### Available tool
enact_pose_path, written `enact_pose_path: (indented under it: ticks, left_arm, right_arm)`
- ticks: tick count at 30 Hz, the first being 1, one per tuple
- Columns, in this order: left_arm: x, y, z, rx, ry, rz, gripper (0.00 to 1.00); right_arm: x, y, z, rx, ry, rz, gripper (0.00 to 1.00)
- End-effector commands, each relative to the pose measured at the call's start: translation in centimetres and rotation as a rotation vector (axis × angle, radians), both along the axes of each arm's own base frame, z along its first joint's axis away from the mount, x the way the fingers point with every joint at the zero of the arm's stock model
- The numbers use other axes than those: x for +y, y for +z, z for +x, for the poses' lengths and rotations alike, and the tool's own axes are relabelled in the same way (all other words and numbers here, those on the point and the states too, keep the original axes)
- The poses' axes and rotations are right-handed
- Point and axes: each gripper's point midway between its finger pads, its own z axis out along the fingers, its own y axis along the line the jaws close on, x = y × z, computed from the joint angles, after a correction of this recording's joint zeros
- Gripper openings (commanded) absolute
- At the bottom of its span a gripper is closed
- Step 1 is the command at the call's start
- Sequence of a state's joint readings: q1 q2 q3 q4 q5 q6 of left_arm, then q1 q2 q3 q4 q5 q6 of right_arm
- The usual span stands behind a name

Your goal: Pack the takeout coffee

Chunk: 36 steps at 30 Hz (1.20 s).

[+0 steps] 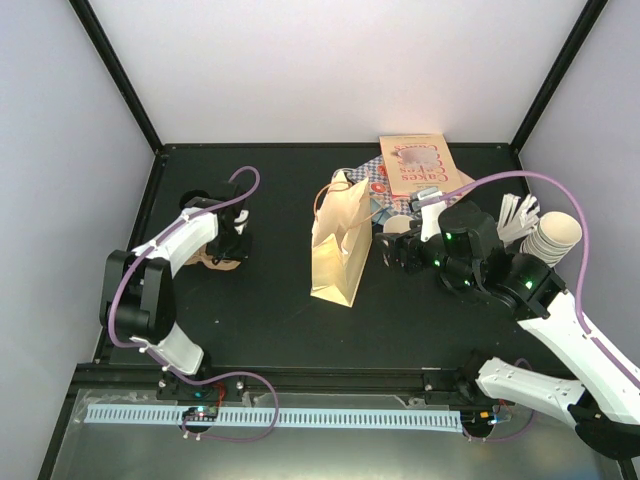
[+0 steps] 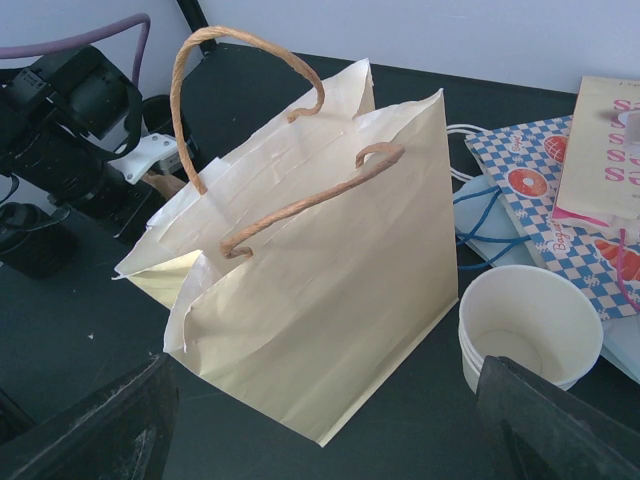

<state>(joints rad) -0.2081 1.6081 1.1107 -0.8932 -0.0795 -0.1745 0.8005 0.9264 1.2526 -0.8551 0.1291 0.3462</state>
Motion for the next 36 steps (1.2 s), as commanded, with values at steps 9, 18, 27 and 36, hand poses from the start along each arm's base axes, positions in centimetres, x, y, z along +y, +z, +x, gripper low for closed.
enact_pose_path:
  ticks: [9,18,27,36]
  left_arm:
    - [0.4,0.2,0.5,0.013,-0.007,0.018,0.26]
    - [0.4,1.5,0.6,-0.012,-0.01,0.011,0.06]
    - [0.5,3.6,0.4,-0.04,-0.012,0.011,0.06]
    - [0.6,4.9,0.5,-0.058,-0.014,0.017,0.12]
  right_arm:
    - [-0.1,0.7,0.1,-0.014,-0.007,0.014,0.84]
    - [-0.1,0.7,0.1,-0.015,-0.007,0.015,0.84]
    - [0.1,0.5,0.2,-0.01,-0.003,0.014,0.84]
    - [0.1,0.5,0.2,-0.009,-0.004,0.016,0.84]
